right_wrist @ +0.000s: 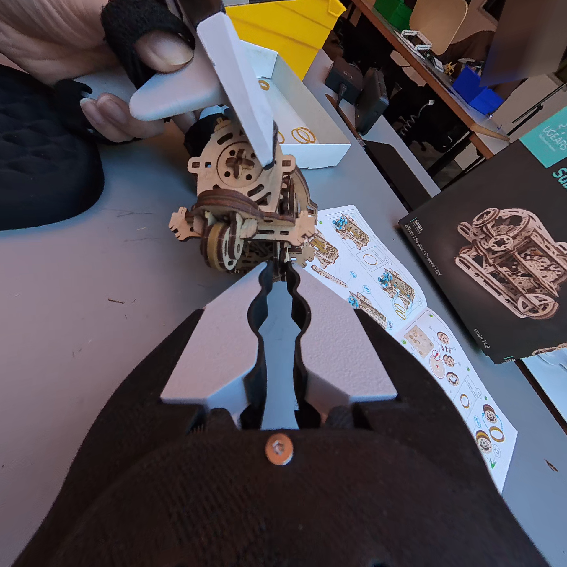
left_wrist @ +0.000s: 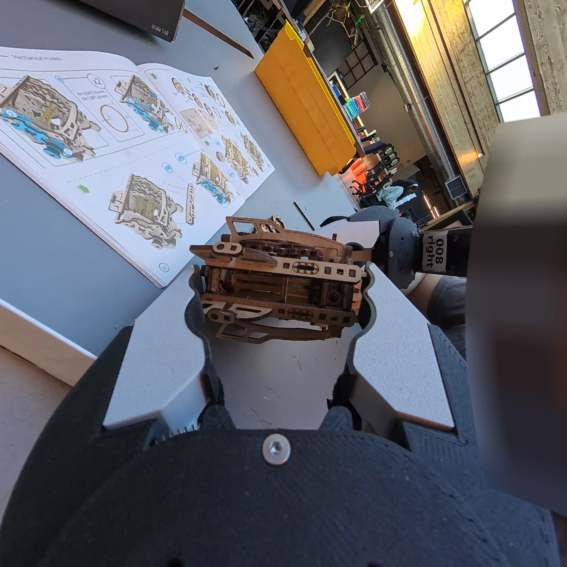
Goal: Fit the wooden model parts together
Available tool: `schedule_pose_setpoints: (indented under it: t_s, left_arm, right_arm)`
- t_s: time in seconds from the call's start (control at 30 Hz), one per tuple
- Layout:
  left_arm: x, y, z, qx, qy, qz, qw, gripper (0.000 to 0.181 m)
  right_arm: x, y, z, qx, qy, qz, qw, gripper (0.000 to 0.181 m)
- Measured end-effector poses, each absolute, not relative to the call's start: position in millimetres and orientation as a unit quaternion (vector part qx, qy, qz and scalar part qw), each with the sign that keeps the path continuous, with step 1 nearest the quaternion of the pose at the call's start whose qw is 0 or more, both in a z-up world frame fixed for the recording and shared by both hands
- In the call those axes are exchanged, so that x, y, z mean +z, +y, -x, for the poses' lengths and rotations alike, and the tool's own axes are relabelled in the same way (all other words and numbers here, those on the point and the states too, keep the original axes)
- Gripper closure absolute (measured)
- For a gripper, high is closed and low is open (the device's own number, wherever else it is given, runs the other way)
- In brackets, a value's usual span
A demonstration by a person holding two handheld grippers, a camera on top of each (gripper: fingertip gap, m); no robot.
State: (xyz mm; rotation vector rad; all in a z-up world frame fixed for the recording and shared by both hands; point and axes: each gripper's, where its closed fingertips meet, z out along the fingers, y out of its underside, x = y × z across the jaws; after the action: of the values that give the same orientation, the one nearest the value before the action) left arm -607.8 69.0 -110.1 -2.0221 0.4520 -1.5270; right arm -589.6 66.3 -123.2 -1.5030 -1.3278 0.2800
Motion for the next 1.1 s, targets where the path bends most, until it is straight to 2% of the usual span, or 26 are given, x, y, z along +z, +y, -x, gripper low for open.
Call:
schedule_pose_setpoints:
  t_s: [0.47,0.57,0.7,0.97,1.1]
  left_arm:
    - [-110.5,67.7,607.3,-0.570,0.173,0.754,0.278,0.078]
    - [-109.1,66.7,607.9,-0.576,0.173,0.749,0.276,0.078]
    - [-106.7,66.3,608.6,-0.586,0.171,0.743,0.274,0.079]
    - [-107.8,67.7,608.4,-0.582,0.165,0.748,0.274,0.079]
    - [-107.3,69.7,608.3,-0.581,0.153,0.750,0.276,0.079]
  right_arm:
    - [-123.4,65.6,588.1,0.153,-0.545,0.637,0.524,0.174]
    - [-120.3,66.6,582.3,0.180,-0.535,0.640,0.522,0.161]
    - [-124.1,64.7,579.9,0.216,-0.546,0.638,0.497,0.160]
    - [-130.9,57.0,587.8,0.171,-0.581,0.613,0.508,0.157]
    - [-130.0,51.7,590.6,0.191,-0.559,0.632,0.502,0.137]
